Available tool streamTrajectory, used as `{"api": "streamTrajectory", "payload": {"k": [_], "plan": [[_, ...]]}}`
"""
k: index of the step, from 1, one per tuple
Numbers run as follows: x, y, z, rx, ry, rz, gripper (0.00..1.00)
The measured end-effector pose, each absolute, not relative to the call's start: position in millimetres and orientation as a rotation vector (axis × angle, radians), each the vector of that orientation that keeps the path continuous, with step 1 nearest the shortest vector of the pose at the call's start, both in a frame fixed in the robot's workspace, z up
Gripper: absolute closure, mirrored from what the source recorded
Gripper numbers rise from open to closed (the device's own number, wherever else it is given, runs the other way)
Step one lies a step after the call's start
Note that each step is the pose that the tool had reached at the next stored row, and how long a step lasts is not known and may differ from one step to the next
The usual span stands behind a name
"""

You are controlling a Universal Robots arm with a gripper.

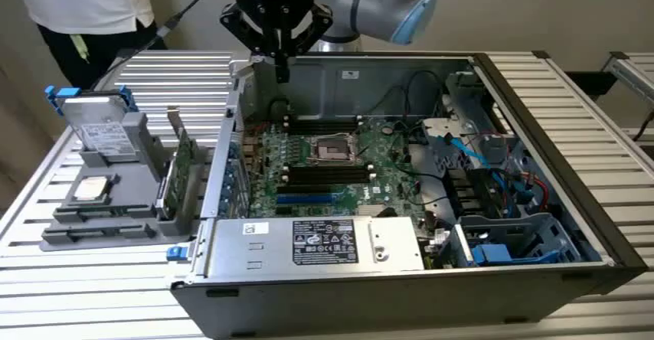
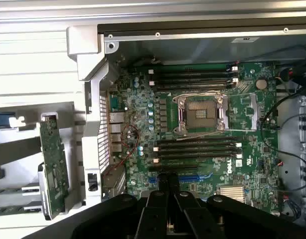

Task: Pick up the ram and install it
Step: 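Reach for the ram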

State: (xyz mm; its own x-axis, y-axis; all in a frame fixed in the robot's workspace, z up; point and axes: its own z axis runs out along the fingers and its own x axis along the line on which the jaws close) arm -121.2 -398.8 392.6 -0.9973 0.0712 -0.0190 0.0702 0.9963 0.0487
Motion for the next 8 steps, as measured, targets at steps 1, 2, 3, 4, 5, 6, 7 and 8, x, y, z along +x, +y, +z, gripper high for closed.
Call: {"api": "streamTrajectory", "payload": {"k": [1,2,3,4,5,6,7,8], "plan": [[-121.2,-398.8,392.6,0.11,3.118,0.075,0.9],[-121.2,-398.8,392.6,0.11,3.118,0.075,0.9],[-121.2,-398.8,392.6,0.11,3.118,0.075,0.9],[-121.2,-398.8,392.6,0.11,3.118,0.075,0.9],[-121.2,-398.9,392.6,0.11,3.118,0.075,0.9],[-121.2,-398.8,392.6,0.11,3.118,0.075,0.9],[-121.2,-398.8,392.6,0.11,3.118,0.075,0.9],[-121.2,-398.8,392.6,0.11,3.118,0.075,0.9]]}}
